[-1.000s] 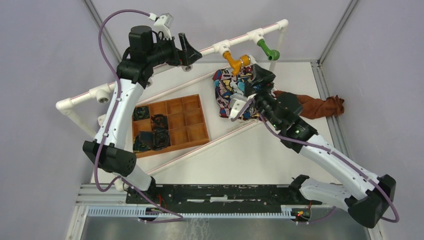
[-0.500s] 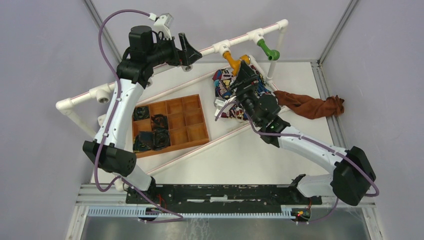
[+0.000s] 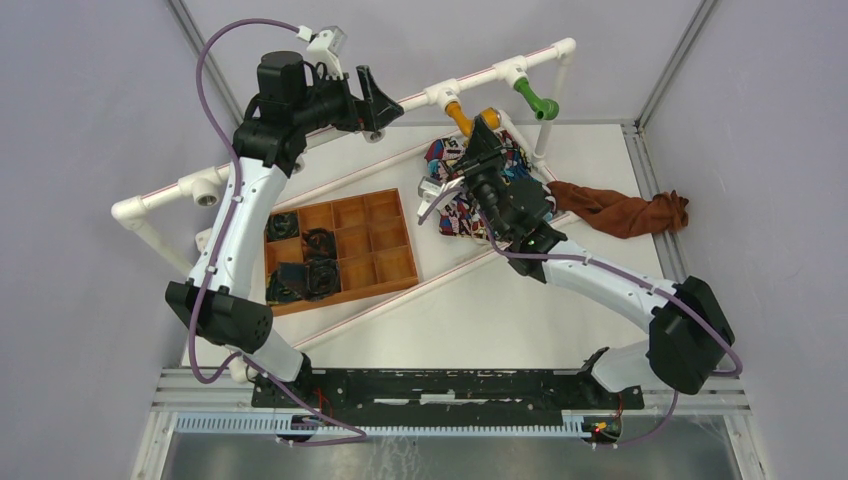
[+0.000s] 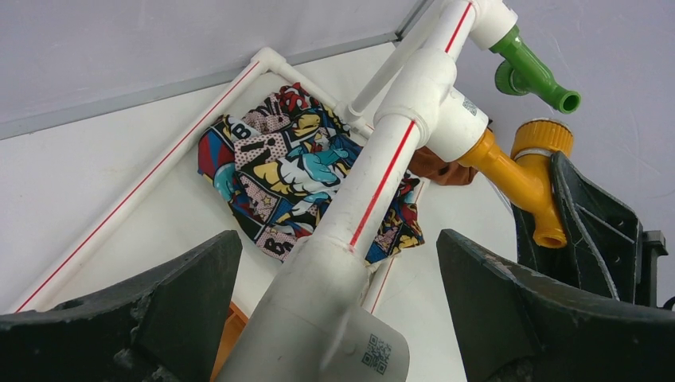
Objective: Install the water faucets
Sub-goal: Screw the water faucet onto the adaptor.
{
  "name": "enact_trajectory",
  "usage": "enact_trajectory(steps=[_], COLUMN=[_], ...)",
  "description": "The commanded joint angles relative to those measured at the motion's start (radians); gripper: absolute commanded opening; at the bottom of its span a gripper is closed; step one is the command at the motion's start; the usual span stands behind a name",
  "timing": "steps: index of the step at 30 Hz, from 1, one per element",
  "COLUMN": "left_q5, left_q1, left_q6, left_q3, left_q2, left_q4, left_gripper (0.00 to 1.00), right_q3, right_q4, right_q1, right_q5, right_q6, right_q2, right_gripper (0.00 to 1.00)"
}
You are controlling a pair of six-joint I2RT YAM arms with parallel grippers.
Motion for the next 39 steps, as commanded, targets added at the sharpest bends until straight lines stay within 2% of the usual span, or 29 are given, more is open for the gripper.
enact_trajectory(steps=[1,4,9,16,19,22,28,30,32,34,39], left_q5=[0.000,0.003,0.010,0.013,0.015,0.013,0.011,0.010,0.012,0.011,0.014], left_q1=[-0.004,-0.005,-0.004,-0.004,-0.004,-0.006,-0.004,-0.004,-0.005,-0.004,-0.005], left_q6=[0.004,0.004,0.004,0.004,0.001,0.005,0.015,0.017,0.017,0.015,0.010], left_q3=[0.015,0.016,0.013,-0.003,-0.013,-0.024,-0.038,-0.040,-0.041,-0.044,-0.042], left_q2=[-0.025,-0.020,-0.017,-0.020,-0.021,-0.027,-0.038,-0.037,-0.037,-0.039,-0.037], left_q4=[-0.036,-0.034,-0.032,-0.023,-0.017,-0.016,-0.020,-0.022,-0.022,-0.020,-0.017], left_gripper=[1.00,1.00,1.00,1.00,1.00,1.00,1.00,1.00,1.00,1.00,1.00], right_q3=[0.078,0.113,0.182,0.221,0.156,0.063,-0.030,-0.032,-0.022,-0.026,-0.112], right_q4=[-0.056,-0.165,-0.286,-0.302,-0.177,0.067,0.554,0.687,0.754,0.719,0.331], right_q1=[0.007,0.012,0.012,-0.008,-0.040,-0.107,-0.198,-0.208,-0.210,-0.212,-0.249], right_q5=[0.006,-0.016,-0.066,-0.212,-0.269,-0.396,-0.466,-0.469,-0.485,-0.513,-0.516], right_q6=[0.203,0.390,0.791,1.540,1.890,2.249,2.916,3.117,3.209,3.201,2.928], right_q2=[-0.041,-0.067,-0.097,-0.119,-0.122,-0.110,0.002,0.060,0.101,0.096,-0.054], right_gripper=[0.17,0.14,0.13,0.19,0.17,0.15,0.14,0.18,0.35,0.56,0.82])
